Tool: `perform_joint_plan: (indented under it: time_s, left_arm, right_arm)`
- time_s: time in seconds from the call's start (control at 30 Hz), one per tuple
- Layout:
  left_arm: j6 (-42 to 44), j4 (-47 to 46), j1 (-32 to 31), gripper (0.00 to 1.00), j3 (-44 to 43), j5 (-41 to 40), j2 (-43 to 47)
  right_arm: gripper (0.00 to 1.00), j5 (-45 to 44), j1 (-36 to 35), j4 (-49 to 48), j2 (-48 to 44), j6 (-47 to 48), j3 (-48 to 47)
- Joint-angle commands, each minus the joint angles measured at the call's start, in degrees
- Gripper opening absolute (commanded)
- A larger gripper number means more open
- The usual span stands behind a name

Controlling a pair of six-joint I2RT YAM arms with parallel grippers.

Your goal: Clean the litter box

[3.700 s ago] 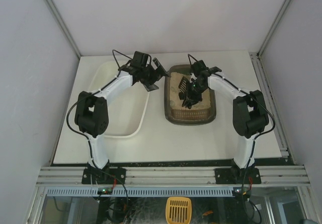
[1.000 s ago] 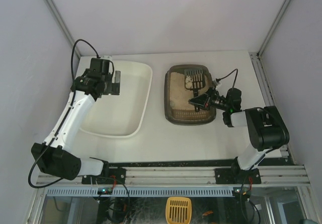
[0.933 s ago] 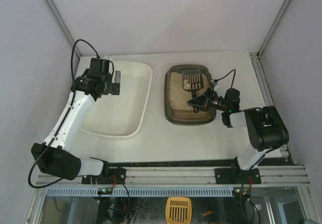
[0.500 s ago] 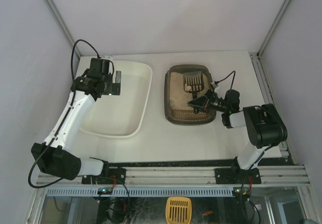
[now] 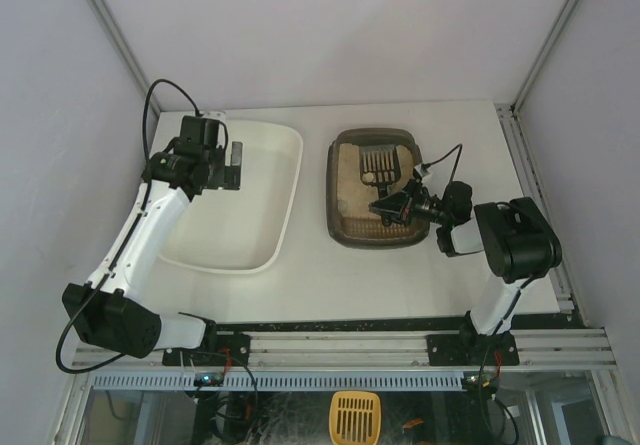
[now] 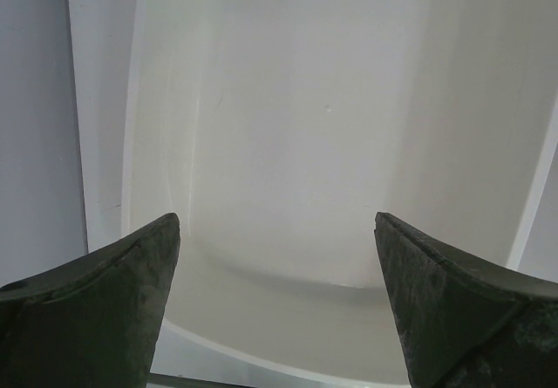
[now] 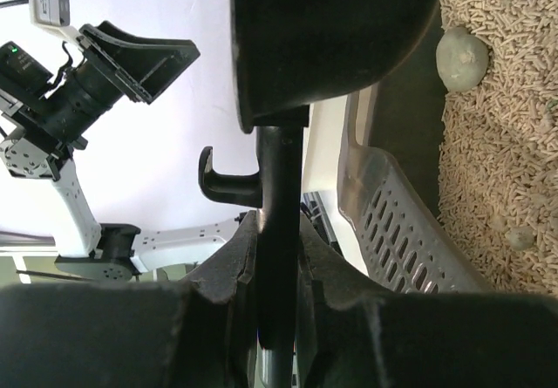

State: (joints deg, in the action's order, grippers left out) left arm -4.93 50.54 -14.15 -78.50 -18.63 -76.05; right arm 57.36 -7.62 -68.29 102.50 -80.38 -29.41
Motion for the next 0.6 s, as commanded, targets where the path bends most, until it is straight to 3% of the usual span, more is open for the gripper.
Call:
perform_joint_plan:
  time_s: [0.0,0.07,0.2,0.33,0.47,0.57]
  left_arm:
    - [0.4,-1.2,-0.4,0.96,0.9,0.7,1.0]
    - [0.4,-1.2,-0.4,0.96,0.9,0.8,0.9]
    - [0.8,-1.2,-0.6,0.96,0.9,0.9,0.9]
    - [2.9,-0.8,-0.7,0.97,1.6,3.0,1.4]
    - [6.3,1.0,-0.7,0.98,0.9,9.0,1.3]
    - [6.9,1.5,-0.6,1.00,0.5,7.6,2.3]
  right_arm:
    - [0.00,0.3,-0.7,-1.5,-1.3,0.6,-2.4]
    - [0.00,0.5,-2.4,6.1,-3.3,5.2,-4.0]
    - [0.00,-0.1,3.3,6.9,-3.7,4.2,-4.4]
    - [0.00,1.1,-1.7,20.5,-4.9,10.6,-10.8]
    - [0.00,0.5,1.6,18.8,-6.5,8.3,-10.7]
    - [0.00,0.3,1.2,18.3,-5.5,6.7,-11.0]
